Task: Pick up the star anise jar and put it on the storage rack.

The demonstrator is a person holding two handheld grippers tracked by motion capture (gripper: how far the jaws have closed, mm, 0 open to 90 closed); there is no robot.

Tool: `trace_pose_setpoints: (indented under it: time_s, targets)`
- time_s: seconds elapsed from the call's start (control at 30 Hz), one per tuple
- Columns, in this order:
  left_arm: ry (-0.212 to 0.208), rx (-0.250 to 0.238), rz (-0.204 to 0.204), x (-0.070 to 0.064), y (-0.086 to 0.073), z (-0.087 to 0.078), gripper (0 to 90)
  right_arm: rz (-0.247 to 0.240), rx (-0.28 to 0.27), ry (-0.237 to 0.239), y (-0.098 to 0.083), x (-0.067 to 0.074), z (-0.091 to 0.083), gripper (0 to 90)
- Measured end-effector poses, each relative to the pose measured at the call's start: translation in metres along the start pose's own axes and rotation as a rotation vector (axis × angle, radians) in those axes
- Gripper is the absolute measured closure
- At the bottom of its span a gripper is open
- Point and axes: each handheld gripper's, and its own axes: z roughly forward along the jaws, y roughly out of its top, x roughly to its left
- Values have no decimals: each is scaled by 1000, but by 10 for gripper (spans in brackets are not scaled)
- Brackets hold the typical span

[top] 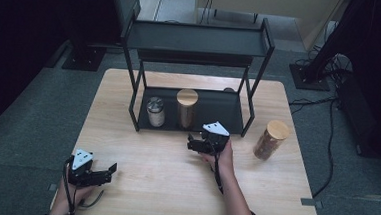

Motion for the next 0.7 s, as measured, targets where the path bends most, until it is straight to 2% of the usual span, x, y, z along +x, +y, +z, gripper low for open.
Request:
trace_pose_setpoints:
  time_s: [0.4, 0.57, 0.7]
  targets:
    - [0, -1, -3, 0, 0, 0, 4, -5, 7, 9, -5, 0, -7, 0]
    - [0, -1, -3, 0, 0, 0, 4, -27, 8, 10, -8, 3, -12, 1]
    - [1, -2, -1, 0, 0, 0, 4, -25, 8, 12, -11, 4, -15, 2]
